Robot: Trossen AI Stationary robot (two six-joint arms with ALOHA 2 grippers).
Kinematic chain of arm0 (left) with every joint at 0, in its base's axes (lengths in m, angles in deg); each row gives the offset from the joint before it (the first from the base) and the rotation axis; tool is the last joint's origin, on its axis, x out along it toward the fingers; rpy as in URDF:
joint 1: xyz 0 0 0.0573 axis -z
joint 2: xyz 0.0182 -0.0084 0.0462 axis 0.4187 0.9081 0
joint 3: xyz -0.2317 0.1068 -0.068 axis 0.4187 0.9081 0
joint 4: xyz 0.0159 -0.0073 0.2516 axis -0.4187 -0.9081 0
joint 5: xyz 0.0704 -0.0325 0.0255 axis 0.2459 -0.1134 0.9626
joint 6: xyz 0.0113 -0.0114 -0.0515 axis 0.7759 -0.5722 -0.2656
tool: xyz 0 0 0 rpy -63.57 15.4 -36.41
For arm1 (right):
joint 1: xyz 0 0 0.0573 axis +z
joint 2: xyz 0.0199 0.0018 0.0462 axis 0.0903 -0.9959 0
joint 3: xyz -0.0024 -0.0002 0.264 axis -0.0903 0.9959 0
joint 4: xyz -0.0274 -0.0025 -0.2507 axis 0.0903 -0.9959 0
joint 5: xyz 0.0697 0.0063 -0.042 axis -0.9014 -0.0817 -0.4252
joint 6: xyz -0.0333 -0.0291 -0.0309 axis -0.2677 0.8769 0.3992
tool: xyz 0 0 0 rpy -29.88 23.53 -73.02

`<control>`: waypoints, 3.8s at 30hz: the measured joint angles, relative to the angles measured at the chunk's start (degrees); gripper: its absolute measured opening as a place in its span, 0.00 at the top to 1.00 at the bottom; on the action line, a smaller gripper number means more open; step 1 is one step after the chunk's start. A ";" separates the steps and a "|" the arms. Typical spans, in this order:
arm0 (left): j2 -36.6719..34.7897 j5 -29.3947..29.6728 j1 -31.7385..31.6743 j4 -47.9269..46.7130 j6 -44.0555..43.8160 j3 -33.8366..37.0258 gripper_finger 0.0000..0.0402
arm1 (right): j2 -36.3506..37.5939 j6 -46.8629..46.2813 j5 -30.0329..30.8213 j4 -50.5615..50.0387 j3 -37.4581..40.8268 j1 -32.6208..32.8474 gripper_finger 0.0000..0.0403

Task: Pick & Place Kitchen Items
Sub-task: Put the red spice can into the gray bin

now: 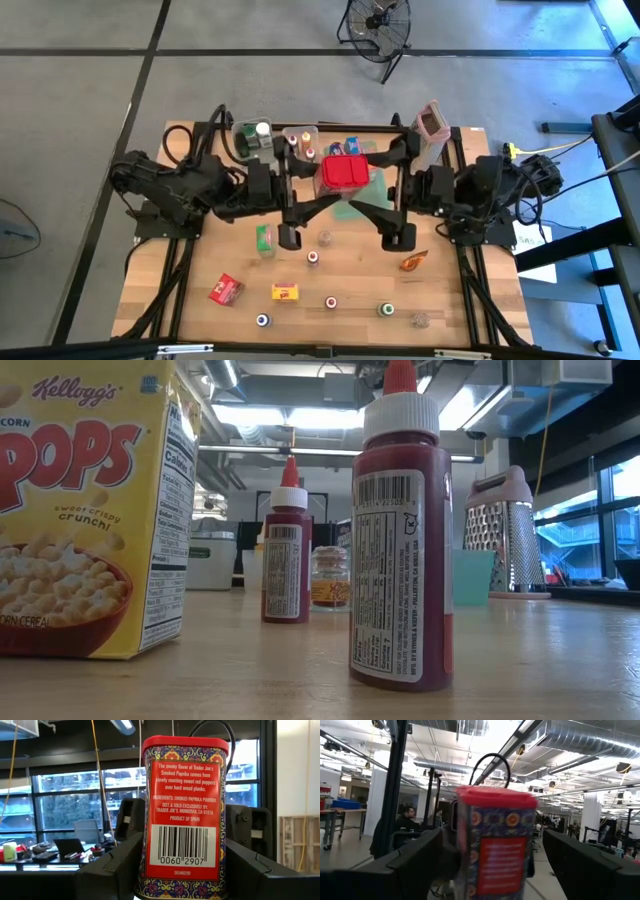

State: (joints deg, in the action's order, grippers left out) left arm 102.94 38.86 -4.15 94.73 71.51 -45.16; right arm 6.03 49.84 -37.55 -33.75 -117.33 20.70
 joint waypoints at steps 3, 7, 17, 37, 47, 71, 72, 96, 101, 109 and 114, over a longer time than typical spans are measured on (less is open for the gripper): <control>0.00 -1.79 -0.99 0.60 -1.35 0.00 0.48 | 0.00 -0.02 -0.01 -0.24 0.00 -0.04 0.17; 0.03 -3.81 -1.73 0.48 -2.99 0.00 0.48 | 0.00 -0.26 -0.70 -1.28 0.00 -0.07 0.25; 0.96 -4.55 -1.77 0.36 -4.32 0.00 0.48 | 0.00 -0.37 -0.83 -2.60 -0.02 -0.07 0.41; 1.15 -4.13 -2.06 -1.91 -4.74 0.00 0.43 | 0.15 -2.59 -3.76 -6.98 -0.09 -0.07 0.54; -0.85 3.39 -0.44 -11.28 -4.44 -0.04 0.37 | 0.40 -2.77 -0.84 -11.66 0.01 0.60 0.54; -7.07 10.16 0.58 -30.82 -8.84 -0.04 0.35 | 2.70 -24.83 6.72 -42.97 0.02 0.18 0.55; -7.31 9.54 0.25 -33.22 -11.36 -0.04 0.36 | 2.44 -25.57 5.61 -43.35 0.02 -0.10 0.55; -4.79 -0.30 -1.97 -44.33 -31.51 -0.04 0.26 | 1.77 -27.53 -4.02 -44.07 0.02 -1.84 0.55; -4.08 -2.12 -1.00 -44.31 -27.31 -0.04 0.24 | 1.77 -27.16 -4.00 -44.02 0.02 -1.85 0.55; -4.11 0.65 2.25 -42.71 -16.37 -0.04 0.23 | 1.76 -26.98 -4.00 -44.11 0.02 -1.87 0.55; -4.11 1.33 1.12 -40.65 -16.89 -0.04 0.23 | 1.77 -26.99 -3.98 -44.11 0.02 -1.87 0.55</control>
State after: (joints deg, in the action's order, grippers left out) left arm 98.83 40.19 -3.03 54.08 54.62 -45.20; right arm 7.80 22.85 -41.53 -77.86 -117.31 18.83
